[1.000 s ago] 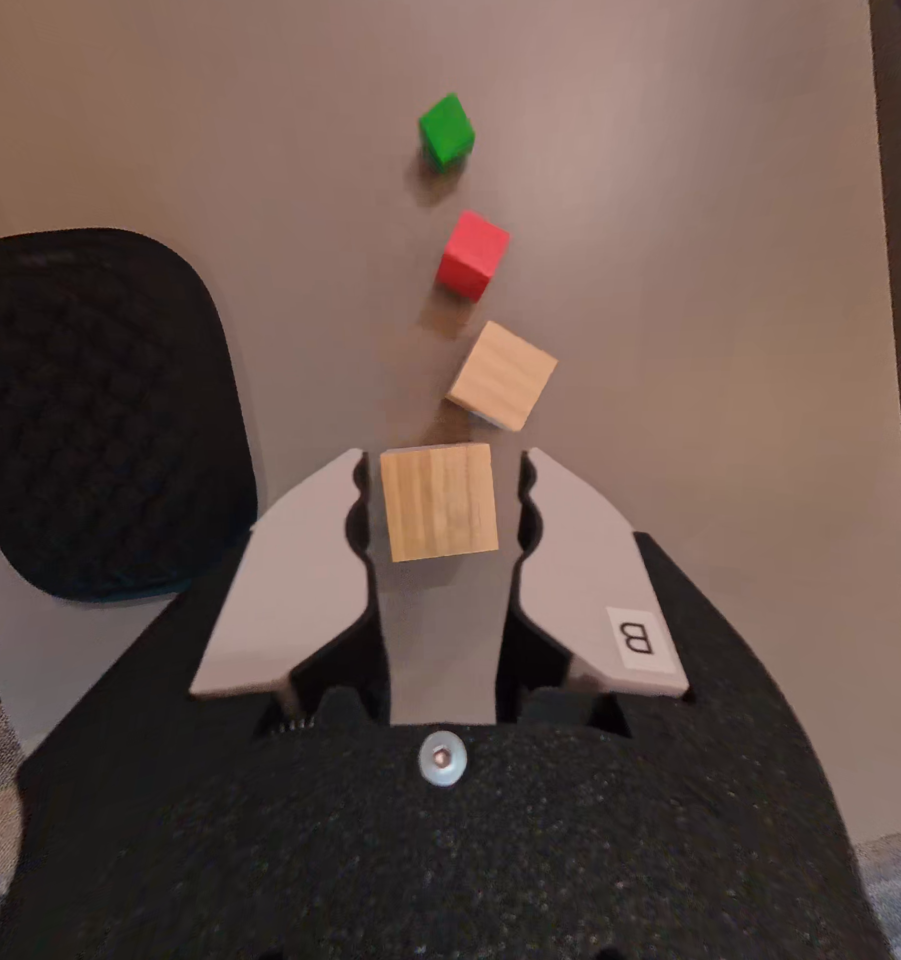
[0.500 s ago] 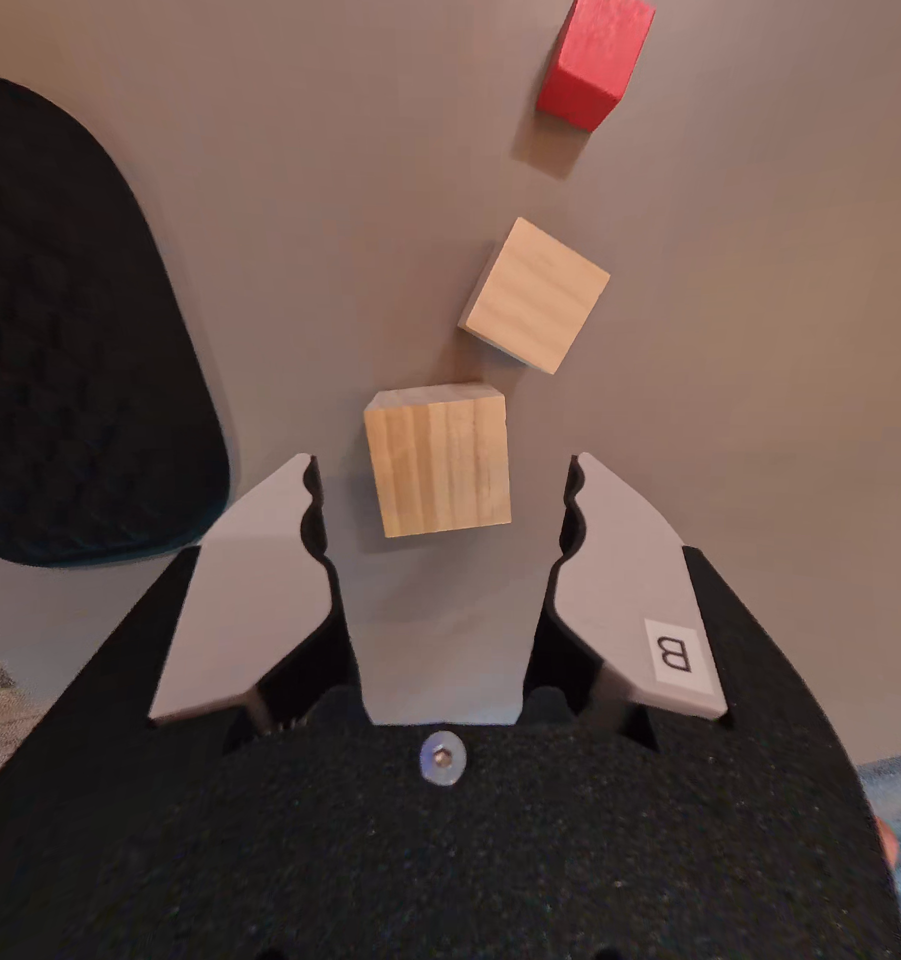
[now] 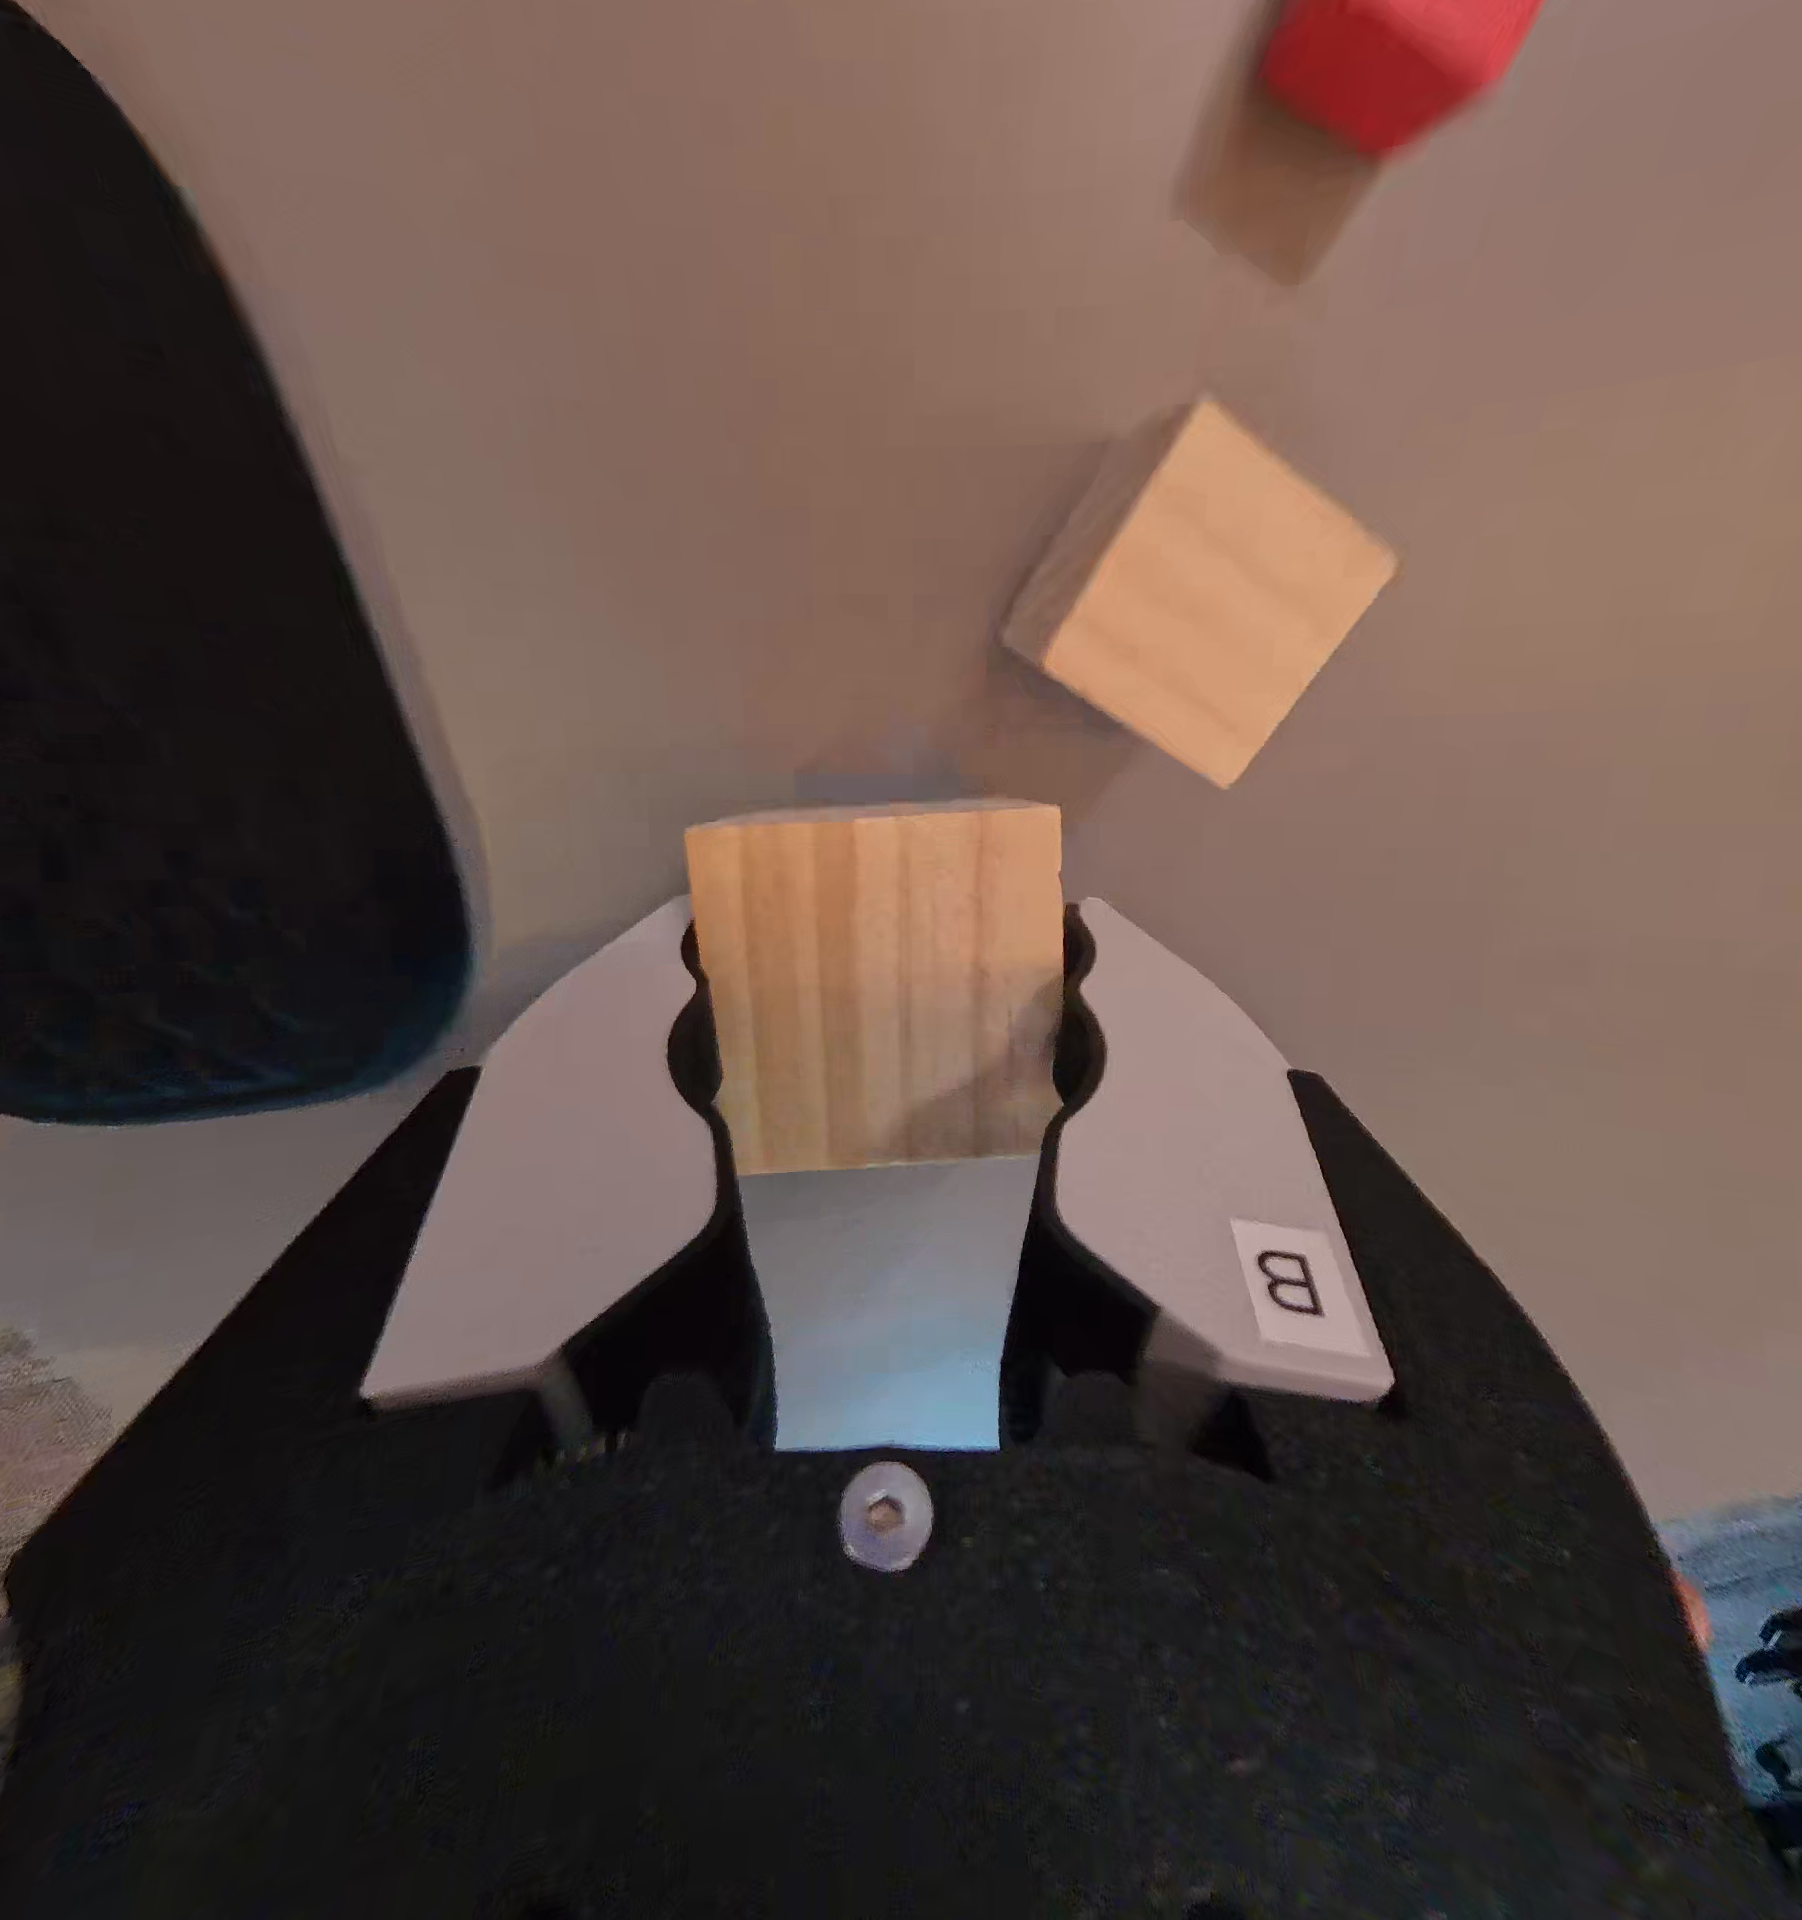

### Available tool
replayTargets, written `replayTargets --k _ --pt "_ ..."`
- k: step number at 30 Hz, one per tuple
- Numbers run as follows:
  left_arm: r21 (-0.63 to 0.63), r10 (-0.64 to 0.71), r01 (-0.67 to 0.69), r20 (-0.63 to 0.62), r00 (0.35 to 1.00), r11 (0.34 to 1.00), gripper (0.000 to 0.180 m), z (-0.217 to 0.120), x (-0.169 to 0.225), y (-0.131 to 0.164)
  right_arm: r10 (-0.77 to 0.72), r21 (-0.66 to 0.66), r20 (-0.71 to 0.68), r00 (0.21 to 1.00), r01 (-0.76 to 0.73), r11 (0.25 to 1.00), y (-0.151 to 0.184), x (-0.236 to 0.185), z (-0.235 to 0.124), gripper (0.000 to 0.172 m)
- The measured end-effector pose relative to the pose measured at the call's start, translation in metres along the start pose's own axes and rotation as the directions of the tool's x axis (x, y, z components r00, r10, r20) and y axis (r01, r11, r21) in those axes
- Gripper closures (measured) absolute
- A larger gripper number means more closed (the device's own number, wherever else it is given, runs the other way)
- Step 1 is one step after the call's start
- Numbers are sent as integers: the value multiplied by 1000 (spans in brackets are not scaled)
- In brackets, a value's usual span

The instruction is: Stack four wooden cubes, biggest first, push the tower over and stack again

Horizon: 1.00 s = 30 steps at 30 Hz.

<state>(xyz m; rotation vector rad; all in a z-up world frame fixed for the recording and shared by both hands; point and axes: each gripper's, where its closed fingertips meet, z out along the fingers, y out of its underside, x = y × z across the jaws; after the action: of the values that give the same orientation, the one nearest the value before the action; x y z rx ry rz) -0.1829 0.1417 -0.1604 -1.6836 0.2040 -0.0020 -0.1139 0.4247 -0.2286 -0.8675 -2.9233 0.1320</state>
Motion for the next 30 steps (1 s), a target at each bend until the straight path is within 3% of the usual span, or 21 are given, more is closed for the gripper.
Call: replayTargets --k 6,10,13,19,28,29,30 --pt "-1 2 -2 -3 1000 1000 41 0 1 0 -99 162 -36 994 103 981 -106 -32 -41 109" --pt "7 1 -1 -3 1000 1000 40 -1 0 -2 -161 289 -4 987 155 945 -180 -62 -31 109" --pt "7 0 0 -4 1000 1000 40 -1 0 -2 -180 308 22 984 164 937 -211 -77 -8 109" --pt "8 3 -3 -5 1000 1000 40 -2 0 -3 -208 301 69 976 178 937 -228 -91 26 109" --pt "2 5 -5 -10 1000 1000 40 -1 1 -2 -158 343 97 983 116 932 -231 -91 35 108" --pt "2 4 -4 -11 1000 1000 40 -1 1 -2 -147 347 103 984 103 932 -231 -91 34 104" --pt "0 5 -5 -11 1000 1000 40 -1 1 -1 -132 360 109 985 85 929 -232 -91 32 87"
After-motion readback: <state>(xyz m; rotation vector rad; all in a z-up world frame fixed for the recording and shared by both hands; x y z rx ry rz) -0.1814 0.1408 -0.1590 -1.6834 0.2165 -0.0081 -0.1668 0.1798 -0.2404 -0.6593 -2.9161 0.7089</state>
